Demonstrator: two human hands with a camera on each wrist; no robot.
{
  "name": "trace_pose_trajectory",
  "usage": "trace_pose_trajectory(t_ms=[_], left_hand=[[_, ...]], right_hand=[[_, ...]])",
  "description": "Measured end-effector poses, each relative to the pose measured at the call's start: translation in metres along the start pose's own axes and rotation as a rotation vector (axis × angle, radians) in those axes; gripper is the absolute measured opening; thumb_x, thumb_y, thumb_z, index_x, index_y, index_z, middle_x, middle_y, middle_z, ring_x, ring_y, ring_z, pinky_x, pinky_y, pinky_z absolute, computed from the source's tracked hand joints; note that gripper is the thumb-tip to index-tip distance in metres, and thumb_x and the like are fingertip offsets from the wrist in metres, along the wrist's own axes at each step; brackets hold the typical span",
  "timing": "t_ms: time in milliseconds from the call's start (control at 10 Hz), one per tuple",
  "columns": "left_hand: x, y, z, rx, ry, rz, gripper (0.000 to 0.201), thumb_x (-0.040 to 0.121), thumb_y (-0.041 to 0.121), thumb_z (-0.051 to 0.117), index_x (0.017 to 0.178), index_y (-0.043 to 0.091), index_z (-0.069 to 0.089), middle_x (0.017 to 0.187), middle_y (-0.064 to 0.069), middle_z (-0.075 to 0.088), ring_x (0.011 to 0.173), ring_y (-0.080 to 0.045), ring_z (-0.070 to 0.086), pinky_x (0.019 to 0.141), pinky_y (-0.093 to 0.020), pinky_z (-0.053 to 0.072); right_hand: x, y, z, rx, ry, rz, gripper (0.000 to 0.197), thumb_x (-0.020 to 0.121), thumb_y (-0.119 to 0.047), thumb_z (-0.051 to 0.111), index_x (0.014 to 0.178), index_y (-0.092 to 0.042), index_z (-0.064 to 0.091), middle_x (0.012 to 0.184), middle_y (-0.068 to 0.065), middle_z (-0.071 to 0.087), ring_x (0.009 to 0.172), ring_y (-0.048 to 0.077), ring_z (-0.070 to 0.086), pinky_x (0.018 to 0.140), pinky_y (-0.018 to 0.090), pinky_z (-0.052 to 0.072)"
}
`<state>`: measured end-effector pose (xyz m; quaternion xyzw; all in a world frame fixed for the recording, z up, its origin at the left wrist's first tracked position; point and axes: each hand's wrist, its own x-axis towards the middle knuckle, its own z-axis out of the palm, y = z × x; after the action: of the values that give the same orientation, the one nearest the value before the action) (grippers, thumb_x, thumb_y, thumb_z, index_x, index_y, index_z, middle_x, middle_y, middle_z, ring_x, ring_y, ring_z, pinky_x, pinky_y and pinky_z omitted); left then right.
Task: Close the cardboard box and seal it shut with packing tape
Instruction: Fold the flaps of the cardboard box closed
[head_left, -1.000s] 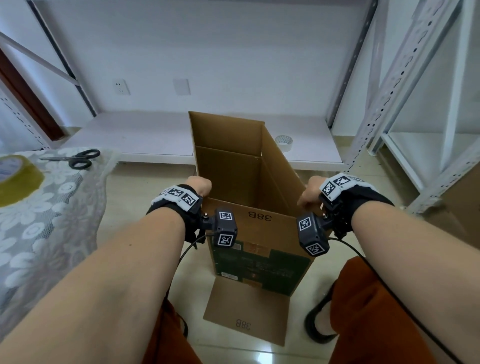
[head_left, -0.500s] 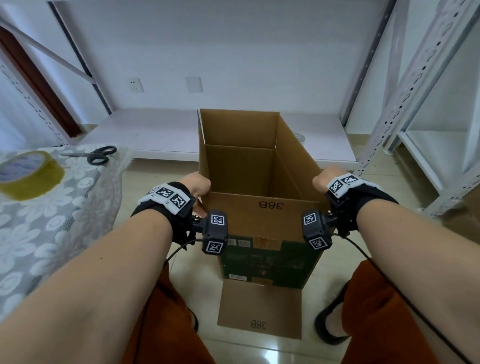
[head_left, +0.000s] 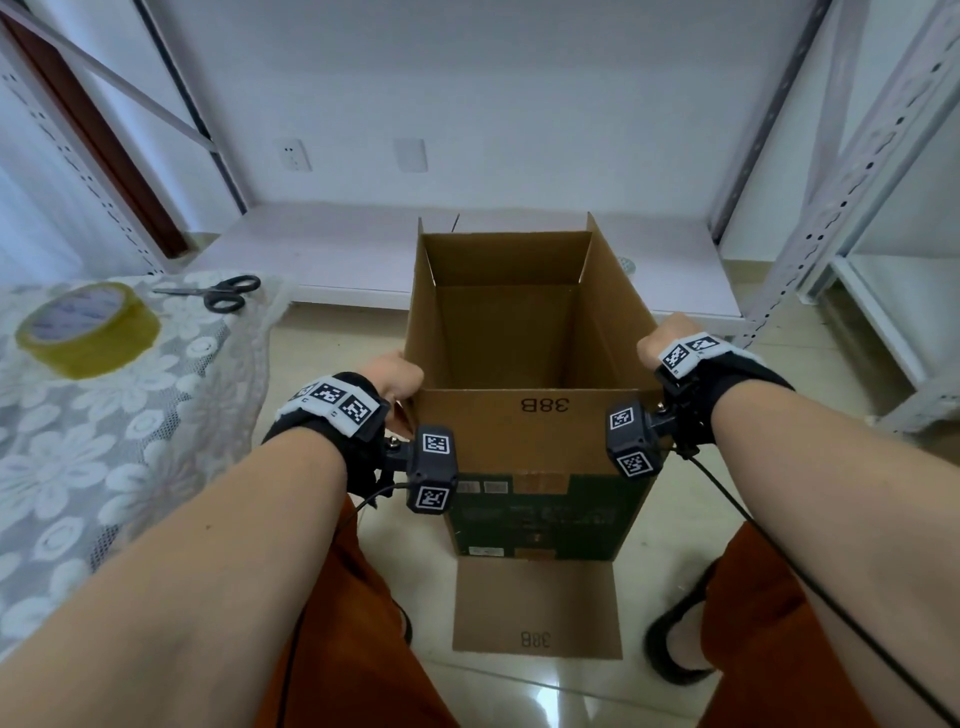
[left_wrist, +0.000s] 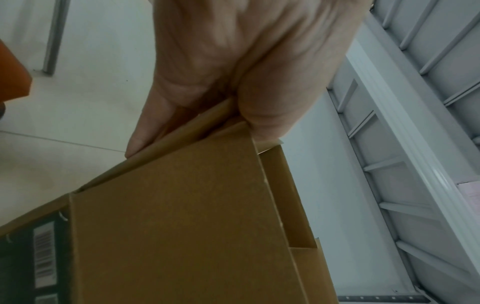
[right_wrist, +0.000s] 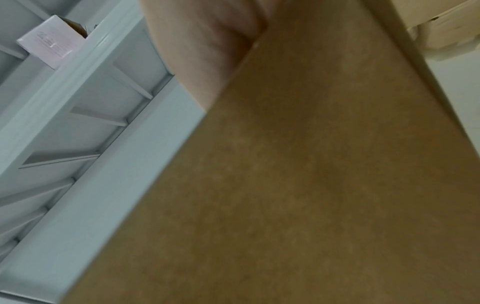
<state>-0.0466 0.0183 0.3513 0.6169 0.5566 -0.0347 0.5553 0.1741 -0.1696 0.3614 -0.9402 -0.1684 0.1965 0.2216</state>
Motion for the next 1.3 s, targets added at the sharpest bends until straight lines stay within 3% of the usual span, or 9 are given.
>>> trace_pose_trajectory(t_ms=[300,400,500,700,900,1000,1100,1200,1300], left_hand=[[-0.003,0.003,0.004,0.017,0.009,0.015,0.033,0.098,0.002,0.028,0.129,0.002,0.040,0.119,-0.032,0.055,0.105,-0.050,0.059,0.086,-0.063,0.050],[-0.007,-0.001,0.007,0.033,0.026,0.022,0.032,0.099,0.002,0.029,0.129,0.005,0.039,0.121,-0.030,0.053,0.105,-0.050,0.058,0.085,-0.062,0.051],[-0.007,0.002,0.012,0.068,0.025,0.024,0.032,0.099,0.001,0.028,0.129,0.003,0.039,0.122,-0.029,0.053,0.108,-0.049,0.057,0.087,-0.061,0.050],[-0.007,0.007,0.013,0.079,0.021,0.033,0.035,0.099,-0.001,0.029,0.133,0.005,0.037,0.121,-0.029,0.053,0.106,-0.048,0.058,0.088,-0.059,0.051],[-0.002,0.005,0.017,0.122,0.080,0.063,0.041,0.097,0.000,0.035,0.137,0.008,0.036,0.126,-0.026,0.051,0.106,-0.047,0.058,0.085,-0.060,0.052],[-0.004,0.006,0.019,0.129,0.101,0.077,0.038,0.097,0.001,0.034,0.134,0.006,0.038,0.124,-0.026,0.053,0.105,-0.046,0.059,0.085,-0.059,0.053],[-0.004,0.008,0.020,0.127,0.116,0.092,0.034,0.097,0.001,0.034,0.130,0.003,0.043,0.121,-0.027,0.055,0.104,-0.046,0.059,0.086,-0.057,0.053],[-0.002,0.009,0.021,0.159,0.126,0.096,0.029,0.098,0.001,0.034,0.124,-0.002,0.046,0.119,-0.029,0.056,0.106,-0.047,0.059,0.090,-0.056,0.052],[-0.001,0.008,0.020,0.164,0.136,0.101,0.030,0.096,0.001,0.035,0.123,-0.004,0.048,0.120,-0.030,0.057,0.107,-0.046,0.059,0.091,-0.054,0.051]], right_hand=[[-0.003,0.002,-0.006,-0.150,0.003,-0.029,0.016,0.091,0.000,0.047,0.076,0.002,0.053,0.105,0.022,0.062,0.086,0.031,0.060,0.078,0.035,0.049],[0.008,0.004,0.002,0.045,0.026,-0.005,0.029,0.092,-0.007,0.052,0.117,0.007,0.056,0.125,0.025,0.056,0.087,0.025,0.044,0.070,0.031,0.036],[0.015,0.008,0.004,0.039,0.023,-0.012,0.038,0.092,-0.009,0.053,0.126,0.007,0.052,0.129,0.025,0.053,0.089,0.022,0.038,0.051,0.024,0.027],[0.022,0.012,0.004,-0.055,0.023,-0.034,0.038,0.091,-0.011,0.053,0.126,0.005,0.052,0.099,0.014,0.043,0.088,0.023,0.038,0.050,0.020,0.024],[0.011,0.011,0.005,-0.234,0.058,-0.051,0.014,0.094,-0.010,0.051,0.088,0.000,0.059,0.086,0.014,0.062,0.074,0.027,0.059,0.060,0.027,0.042],[0.003,-0.003,0.007,-0.226,0.175,-0.131,0.031,0.096,-0.019,0.052,0.122,-0.002,0.046,0.111,0.017,0.059,0.101,0.033,0.059,0.075,0.037,0.046],[-0.006,-0.022,0.015,-0.275,0.324,-0.473,0.032,0.096,-0.025,0.052,0.121,-0.004,0.050,0.120,0.014,0.056,0.112,0.028,0.052,0.094,0.038,0.046],[-0.023,-0.041,0.027,-0.354,0.341,-0.797,0.034,0.101,-0.033,0.039,0.092,-0.008,0.060,0.098,0.005,0.059,0.095,0.020,0.053,0.091,0.035,0.047],[-0.046,-0.055,0.043,-0.457,0.137,-0.961,0.047,0.103,-0.042,0.023,0.068,-0.018,0.043,0.067,-0.002,0.049,0.059,0.013,0.046,0.064,0.028,0.044]])
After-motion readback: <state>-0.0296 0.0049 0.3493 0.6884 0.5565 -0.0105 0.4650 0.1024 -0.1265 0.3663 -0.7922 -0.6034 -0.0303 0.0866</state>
